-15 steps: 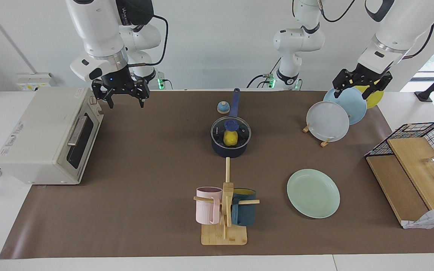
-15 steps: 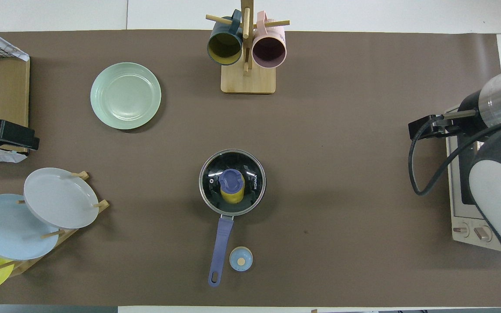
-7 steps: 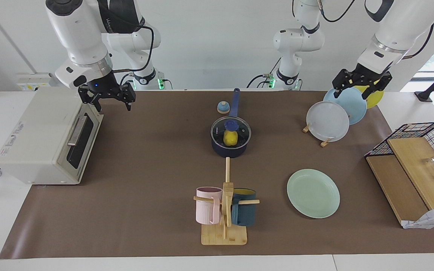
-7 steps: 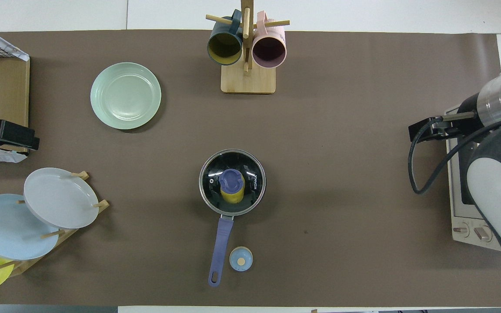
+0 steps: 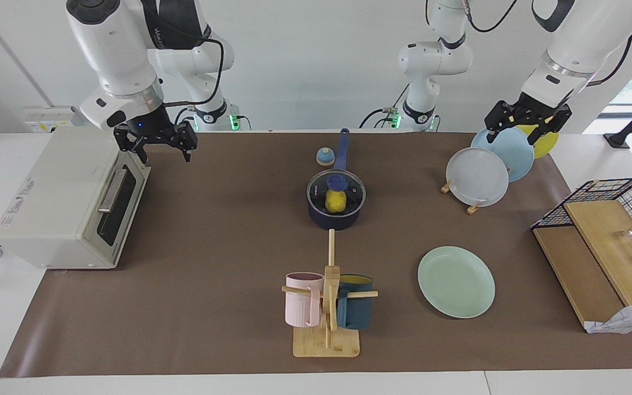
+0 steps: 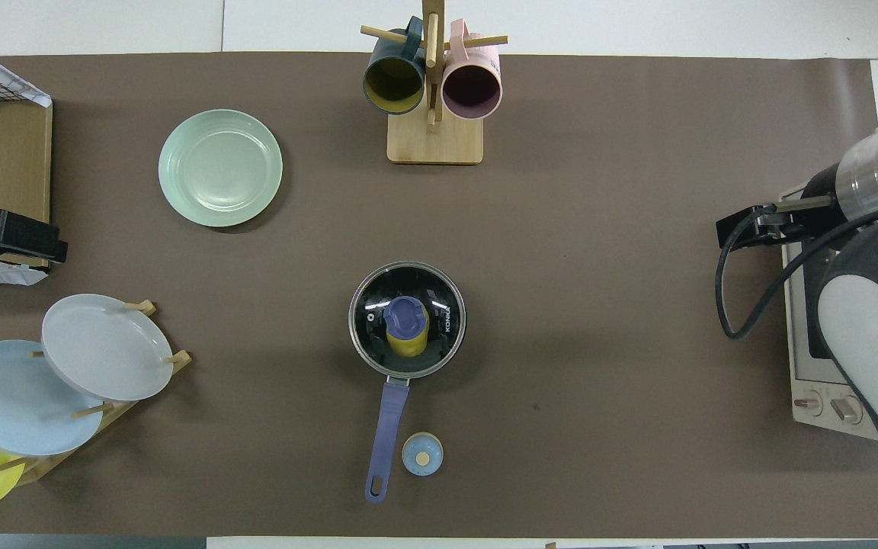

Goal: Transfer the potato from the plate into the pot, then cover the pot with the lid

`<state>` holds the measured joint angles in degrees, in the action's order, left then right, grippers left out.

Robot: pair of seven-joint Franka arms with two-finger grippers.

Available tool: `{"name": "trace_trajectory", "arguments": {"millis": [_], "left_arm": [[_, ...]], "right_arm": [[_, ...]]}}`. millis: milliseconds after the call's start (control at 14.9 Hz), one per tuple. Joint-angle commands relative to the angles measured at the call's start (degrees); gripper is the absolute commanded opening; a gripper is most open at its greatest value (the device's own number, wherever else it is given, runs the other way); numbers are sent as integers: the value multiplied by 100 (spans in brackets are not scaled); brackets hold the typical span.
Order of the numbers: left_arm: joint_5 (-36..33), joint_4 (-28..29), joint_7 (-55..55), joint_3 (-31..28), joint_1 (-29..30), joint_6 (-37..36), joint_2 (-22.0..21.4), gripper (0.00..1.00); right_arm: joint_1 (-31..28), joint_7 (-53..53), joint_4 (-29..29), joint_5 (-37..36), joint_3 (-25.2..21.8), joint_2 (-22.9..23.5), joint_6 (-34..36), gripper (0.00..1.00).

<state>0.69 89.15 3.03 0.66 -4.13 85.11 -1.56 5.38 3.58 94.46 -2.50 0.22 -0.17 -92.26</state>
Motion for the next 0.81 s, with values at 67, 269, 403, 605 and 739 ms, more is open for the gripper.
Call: {"name": "trace_trajectory", "arguments": {"millis": [67,269,403,605,739], "left_arm": [[-60,190,-48,31,44,172,-160,100],[-60,225,-56,31,9,172,-169,100],[-60,252,-56,31,0,172,-178,100],[-60,339,-39,39,0,172,-239,100],[-60,348,-39,39,0,181,-248,100]], "right_arm": [[-230,-217,55,118,66,-18,50,100],[-301,-296,55,118,84,-26,50,100],[-318,-314,72,118,84,-35,50,100],[-388,-314,81,118,84,-35,50,100],[-389,-314,90,118,84,-44,50,100]]}}
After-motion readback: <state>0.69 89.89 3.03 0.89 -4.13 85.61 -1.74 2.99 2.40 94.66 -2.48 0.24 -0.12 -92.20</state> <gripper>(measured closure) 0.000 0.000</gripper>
